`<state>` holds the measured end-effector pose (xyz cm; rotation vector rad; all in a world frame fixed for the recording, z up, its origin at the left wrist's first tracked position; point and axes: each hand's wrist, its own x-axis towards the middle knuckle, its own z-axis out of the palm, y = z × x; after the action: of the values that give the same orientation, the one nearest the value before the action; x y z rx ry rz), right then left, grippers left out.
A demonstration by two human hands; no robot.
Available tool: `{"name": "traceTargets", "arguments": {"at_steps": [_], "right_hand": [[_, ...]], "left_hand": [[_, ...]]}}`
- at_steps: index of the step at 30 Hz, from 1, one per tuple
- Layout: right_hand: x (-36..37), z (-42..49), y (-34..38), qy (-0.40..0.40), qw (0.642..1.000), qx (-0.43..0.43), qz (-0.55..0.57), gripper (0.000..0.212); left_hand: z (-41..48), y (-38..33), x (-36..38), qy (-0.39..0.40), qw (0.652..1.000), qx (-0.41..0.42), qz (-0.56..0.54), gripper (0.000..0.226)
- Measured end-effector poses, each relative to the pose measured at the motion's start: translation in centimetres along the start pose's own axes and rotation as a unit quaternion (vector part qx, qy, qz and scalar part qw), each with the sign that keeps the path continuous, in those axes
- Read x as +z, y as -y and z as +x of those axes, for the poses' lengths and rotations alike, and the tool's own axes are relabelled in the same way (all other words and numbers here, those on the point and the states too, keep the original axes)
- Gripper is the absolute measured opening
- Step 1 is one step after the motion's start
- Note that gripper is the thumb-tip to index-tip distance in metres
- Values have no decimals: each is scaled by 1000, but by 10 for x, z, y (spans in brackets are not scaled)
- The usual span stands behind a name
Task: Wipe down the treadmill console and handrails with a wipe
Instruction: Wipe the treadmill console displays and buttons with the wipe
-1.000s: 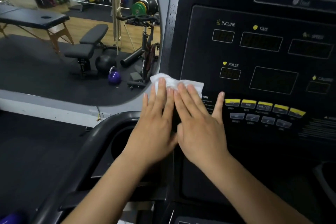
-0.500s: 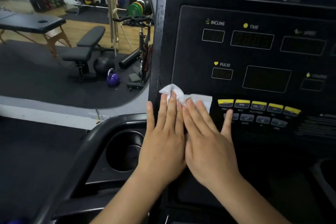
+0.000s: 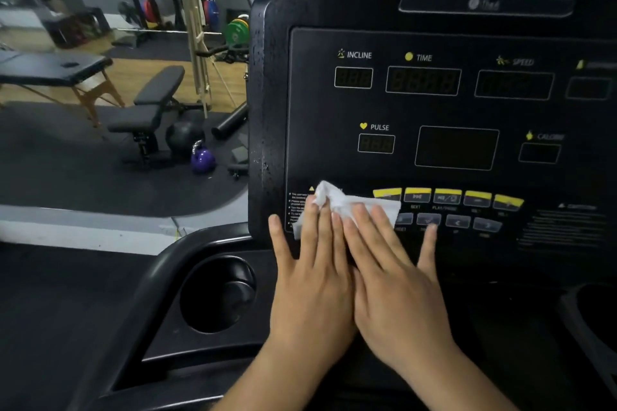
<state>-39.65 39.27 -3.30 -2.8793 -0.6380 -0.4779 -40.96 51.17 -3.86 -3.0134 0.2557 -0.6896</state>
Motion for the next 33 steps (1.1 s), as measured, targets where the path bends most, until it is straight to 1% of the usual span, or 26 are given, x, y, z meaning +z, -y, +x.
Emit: {"name": "traceTargets", "arguments": {"at_steps": [2,4,7,10,12,17,19,22,24,28,30,33], "right_hand": [[-5,4,-7,-1,1000,-9,-4,56],[-15,19,-14,-24,1000,-2,-7,56],[-22,25,-24,-39,999,17,3,55],[-9,3,-28,-27,999,28,2,56],[-5,-7,-33,-23,999,23,4,56],[-23,16,-52,-53,998,27,-12,57],[-23,14,-56,-51,998,33,-10,57],[-11,-15,-57,-45,997,55,14,56],[-11,-24,-61,-33,998,56,28,57],[-30,-2,-83,-57,996,56,29,56],[-31,-3,-87,-63,995,64,38,55],[-17,-29,-87,-52,994,79,48,57]], "left_hand": [[7,-5,-4,7,1000,-8,15,61],[25,-6,-11,-14,999,-7,30,62],[39,-7,-13,-33,999,20,29,63],[22,-20,0,-13,999,50,7,67],[15,-27,5,1,999,52,3,67],[49,-35,-4,-42,998,48,19,69],[51,-41,-2,-37,998,50,4,69],[28,-51,7,-5,996,78,-41,68],[21,-56,7,9,995,85,-43,67],[51,-64,-2,-22,996,87,-12,68],[58,-70,-1,-29,994,101,-29,68],[39,-83,8,-14,990,125,-65,69]]}}
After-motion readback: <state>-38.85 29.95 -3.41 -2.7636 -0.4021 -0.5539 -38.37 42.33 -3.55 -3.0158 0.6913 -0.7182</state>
